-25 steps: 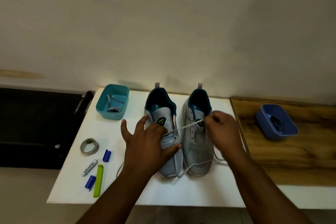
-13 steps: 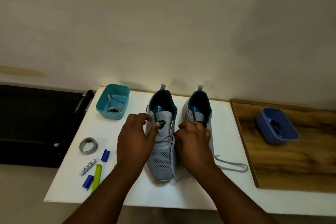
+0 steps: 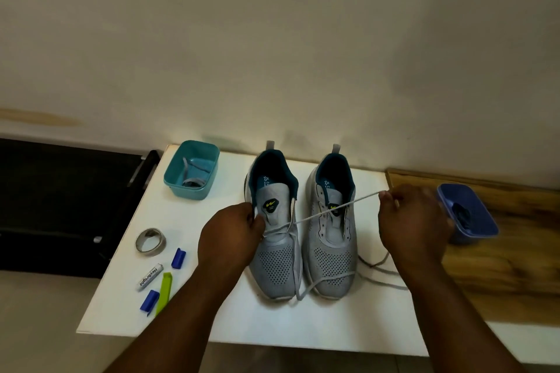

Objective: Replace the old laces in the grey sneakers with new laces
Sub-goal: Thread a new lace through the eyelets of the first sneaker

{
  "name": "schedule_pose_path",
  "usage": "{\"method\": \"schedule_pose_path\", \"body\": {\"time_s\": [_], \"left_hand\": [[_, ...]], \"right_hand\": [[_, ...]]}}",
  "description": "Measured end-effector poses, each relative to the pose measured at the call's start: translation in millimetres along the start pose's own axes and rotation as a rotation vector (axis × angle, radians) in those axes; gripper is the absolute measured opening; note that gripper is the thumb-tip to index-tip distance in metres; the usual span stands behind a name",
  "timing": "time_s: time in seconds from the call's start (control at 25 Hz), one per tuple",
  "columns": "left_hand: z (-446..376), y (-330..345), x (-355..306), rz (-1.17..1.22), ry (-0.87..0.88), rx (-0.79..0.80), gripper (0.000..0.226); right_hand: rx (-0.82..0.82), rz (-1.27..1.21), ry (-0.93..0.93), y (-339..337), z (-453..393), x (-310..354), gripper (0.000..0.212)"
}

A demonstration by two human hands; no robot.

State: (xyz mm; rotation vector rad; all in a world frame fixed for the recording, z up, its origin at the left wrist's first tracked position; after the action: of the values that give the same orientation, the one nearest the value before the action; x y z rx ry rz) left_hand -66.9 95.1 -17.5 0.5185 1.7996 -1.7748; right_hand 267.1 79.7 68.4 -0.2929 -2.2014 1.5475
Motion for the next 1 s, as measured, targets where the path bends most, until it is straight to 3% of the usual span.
{"method": "schedule_pose_path", "body": {"time_s": [0.08, 0.16, 0.24, 0.36, 0.44, 0.52, 0.64, 0.68, 0.76, 0.88, 1.0], "left_hand": [[0.8, 4.6, -3.4, 0.018, 0.02, 0.01, 0.035], [-2.6, 6.1, -2.1, 0.041, 0.02, 0.006, 0.039], [-4.6, 4.8, 1.6, 0.062, 0.011, 0.008, 0.039], [-2.3, 3.6, 4.1, 0.076, 0.004, 0.014, 0.038], [-0.9, 4.5, 2.3, 0.046, 0.029, 0.014, 0.036], [0.5, 4.6, -0.9, 0.012, 0.057, 0.005, 0.031], [0.6, 6.4, -1.8, 0.01, 0.053, 0.01, 0.03], [0.6, 7.4, -1.5, 0.027, 0.047, 0.011, 0.032], [1.2, 7.1, -0.6, 0.075, 0.028, 0.0, 0.036], [0.1, 6.1, 1.3, 0.102, 0.024, 0.006, 0.037], [0.6, 6.3, 0.1, 0.039, 0.053, 0.007, 0.034]], "right_hand": [[-0.001, 0.077, -0.043, 5.7, 18.9, 17.2, 0.031], [0.108, 0.038, -0.356, 29.7, 54.2, 82.0, 0.039], [0.239, 0.058, -0.561, 58.7, 85.3, 123.8, 0.027], [0.304, 0.051, -0.536, 66.5, 76.6, 116.5, 0.023], [0.216, 0.104, -0.457, 50.2, 54.7, 91.7, 0.02], [0.099, 0.223, -0.268, 25.2, 22.4, 49.8, 0.016], [0.071, 0.259, -0.039, 7.2, 1.2, 6.5, 0.016], [0.069, 0.238, -0.057, 8.6, 5.1, 11.9, 0.019], [0.1, 0.136, -0.266, 20.4, 28.1, 56.4, 0.031], [0.292, 0.036, -0.563, 59.2, 79.7, 116.9, 0.025], [0.304, -0.003, -0.587, 65.2, 72.3, 113.4, 0.02]]}}
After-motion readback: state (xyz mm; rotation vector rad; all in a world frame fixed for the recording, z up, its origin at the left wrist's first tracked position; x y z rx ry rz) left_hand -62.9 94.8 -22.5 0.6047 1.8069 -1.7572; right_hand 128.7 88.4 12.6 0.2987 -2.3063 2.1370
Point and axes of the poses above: each hand's wrist, its own z-axis away from the middle knuckle, its own y-axis out of the palm, x = y × z, the point moved 10 cm from there along -z, towards the middle knuckle, and after that the axes turned 5 degrees about z, right-handed, at the moved point
